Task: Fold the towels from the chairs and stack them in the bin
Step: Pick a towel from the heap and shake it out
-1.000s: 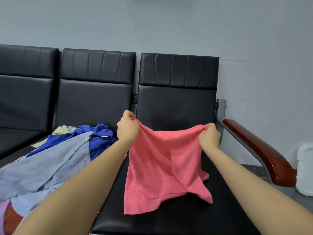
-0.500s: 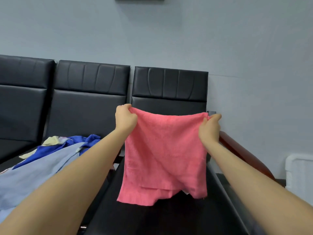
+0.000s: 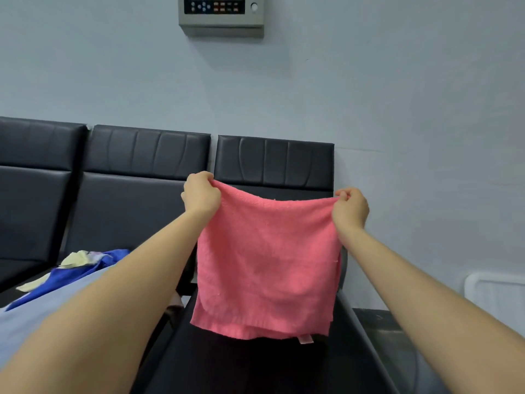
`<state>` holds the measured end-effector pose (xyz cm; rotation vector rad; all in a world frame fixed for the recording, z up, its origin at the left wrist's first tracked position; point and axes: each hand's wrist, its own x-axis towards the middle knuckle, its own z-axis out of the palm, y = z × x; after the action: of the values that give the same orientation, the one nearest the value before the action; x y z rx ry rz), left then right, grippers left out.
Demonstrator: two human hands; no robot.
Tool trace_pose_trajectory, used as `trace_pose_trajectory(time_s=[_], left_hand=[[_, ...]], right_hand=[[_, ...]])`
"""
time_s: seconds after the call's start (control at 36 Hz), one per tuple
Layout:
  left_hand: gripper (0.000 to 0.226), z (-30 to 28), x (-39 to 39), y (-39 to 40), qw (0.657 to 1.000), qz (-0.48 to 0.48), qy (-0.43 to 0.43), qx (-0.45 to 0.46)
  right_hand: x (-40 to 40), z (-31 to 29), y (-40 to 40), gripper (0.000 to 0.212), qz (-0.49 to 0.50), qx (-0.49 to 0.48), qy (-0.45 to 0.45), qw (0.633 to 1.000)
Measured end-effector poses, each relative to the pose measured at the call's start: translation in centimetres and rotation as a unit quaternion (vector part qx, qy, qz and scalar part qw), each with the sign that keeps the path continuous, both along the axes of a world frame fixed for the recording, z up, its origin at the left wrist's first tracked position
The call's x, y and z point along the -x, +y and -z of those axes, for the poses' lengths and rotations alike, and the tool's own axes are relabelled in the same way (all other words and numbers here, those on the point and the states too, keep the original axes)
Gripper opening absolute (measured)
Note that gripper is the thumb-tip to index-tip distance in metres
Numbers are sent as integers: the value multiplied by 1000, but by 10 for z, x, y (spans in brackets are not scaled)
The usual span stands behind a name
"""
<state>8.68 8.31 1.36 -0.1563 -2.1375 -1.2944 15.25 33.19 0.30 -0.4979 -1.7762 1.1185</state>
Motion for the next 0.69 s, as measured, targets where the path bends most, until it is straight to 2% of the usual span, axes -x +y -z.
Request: trace_pose_trajectory(time_s=[0.11, 0.22, 0.33, 0.39, 0.5, 0.58, 0.69], left_hand=[[53, -3, -5, -1, 1000, 6, -2, -11], [52, 4, -8, -1, 1000, 6, -16, -25], [48, 9, -11, 0, 999, -2, -23, -42], [44, 10, -11, 0, 998, 2, -29, -61], [45, 8, -10, 2, 995, 13, -38, -93], [48, 4, -12, 4, 993, 22, -39, -110], [51, -1, -13, 5, 990, 38, -32, -134]], right_hand=[[-6, 1, 5, 24, 21, -19, -18, 999], [-10, 4, 5, 22, 14, 36, 13, 999], [-11, 7, 0, 45, -9, 84, 29, 996], [-12, 7, -1, 49, -20, 84, 31, 996], [-11, 5, 0, 45, -37, 96, 28, 994], [-12, 3, 3, 31, -29, 127, 61, 990], [-16, 0, 5, 35, -23, 153, 102, 983]])
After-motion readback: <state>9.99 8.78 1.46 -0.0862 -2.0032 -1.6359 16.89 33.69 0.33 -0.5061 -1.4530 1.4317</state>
